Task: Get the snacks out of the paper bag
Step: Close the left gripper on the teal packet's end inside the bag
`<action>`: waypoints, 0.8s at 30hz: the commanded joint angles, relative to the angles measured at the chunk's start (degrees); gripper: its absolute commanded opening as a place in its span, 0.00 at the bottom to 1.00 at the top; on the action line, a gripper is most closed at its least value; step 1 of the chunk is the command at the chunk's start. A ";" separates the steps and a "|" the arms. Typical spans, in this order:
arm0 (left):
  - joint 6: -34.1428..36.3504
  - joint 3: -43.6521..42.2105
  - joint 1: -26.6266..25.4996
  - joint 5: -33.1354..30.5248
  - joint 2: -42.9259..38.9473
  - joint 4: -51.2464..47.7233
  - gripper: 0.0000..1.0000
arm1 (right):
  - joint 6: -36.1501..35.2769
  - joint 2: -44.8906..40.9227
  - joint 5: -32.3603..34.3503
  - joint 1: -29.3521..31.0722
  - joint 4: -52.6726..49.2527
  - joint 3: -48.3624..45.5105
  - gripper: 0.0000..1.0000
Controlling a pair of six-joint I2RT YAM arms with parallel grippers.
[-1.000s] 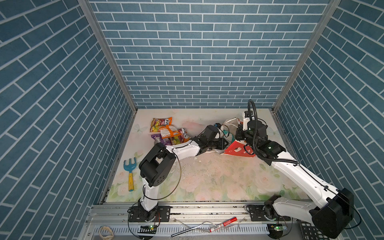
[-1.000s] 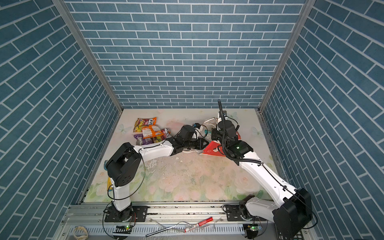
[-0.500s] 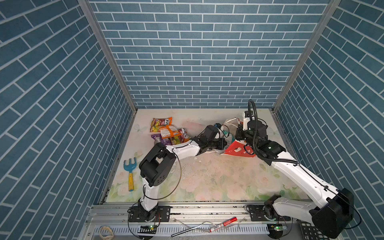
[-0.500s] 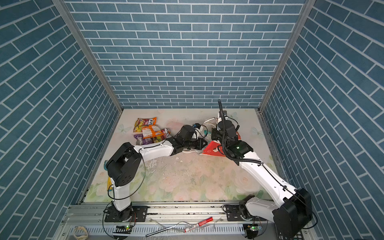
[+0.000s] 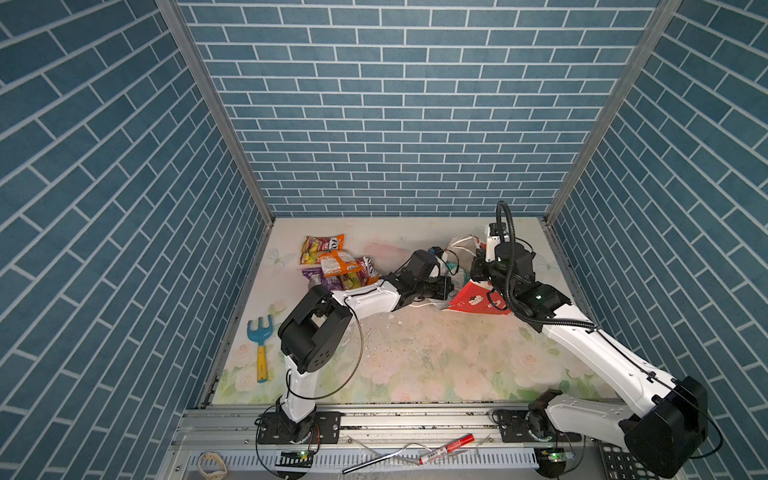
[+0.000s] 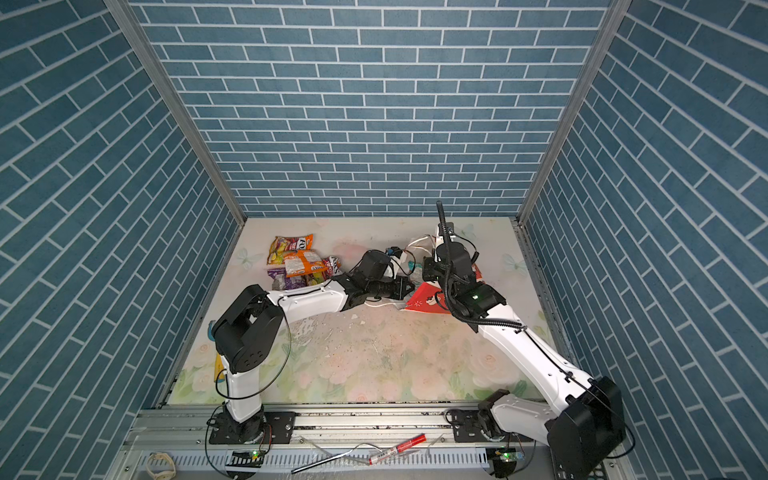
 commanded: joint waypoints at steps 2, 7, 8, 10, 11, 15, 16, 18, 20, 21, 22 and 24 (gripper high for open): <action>0.69 0.91 0.14 1.00 -0.80 -0.93 0.00 | 1.16 -2.44 1.34 0.07 2.01 -0.89 0.00; 0.82 0.05 0.18 0.77 -2.32 -0.60 0.00 | 1.58 -2.71 1.56 0.11 1.66 -1.63 0.00; 0.86 -0.15 0.17 0.76 -2.72 -0.48 0.00 | 1.81 -2.71 1.54 0.07 1.64 -1.73 0.00; 1.04 -0.52 0.19 0.52 -3.29 -0.48 0.00 | 1.88 -2.86 1.53 0.06 1.48 -1.82 0.00; 1.14 -0.74 0.19 0.46 -3.72 -0.46 0.00 | 1.94 -2.97 1.60 0.15 1.53 -1.91 0.00; 1.48 -1.29 0.19 0.08 -4.74 -0.39 0.00 | 2.16 -3.49 1.71 0.06 1.21 -2.13 0.00; 1.47 -1.44 0.17 0.01 -4.83 -0.39 0.00 | 2.14 -3.52 1.78 0.06 1.04 -2.14 0.00; 1.42 -1.60 0.19 0.02 -5.11 -0.40 0.00 | 2.28 -3.60 1.80 0.10 0.85 -2.26 0.00; 1.39 -1.74 0.19 0.13 -5.50 -0.31 0.00 | 2.29 -3.68 1.88 0.07 0.87 -2.31 0.00; 1.40 -1.88 0.19 0.12 -5.63 -0.17 0.00 | 2.29 -3.63 1.89 0.11 0.87 -2.37 0.00; 1.44 -2.04 0.19 0.02 -5.85 -0.16 0.00 | 2.29 -3.56 1.98 0.13 0.85 -2.46 0.00; 1.44 -2.26 0.19 0.01 -6.24 -0.05 0.00 | 2.38 -3.41 2.06 0.06 0.85 -2.48 0.00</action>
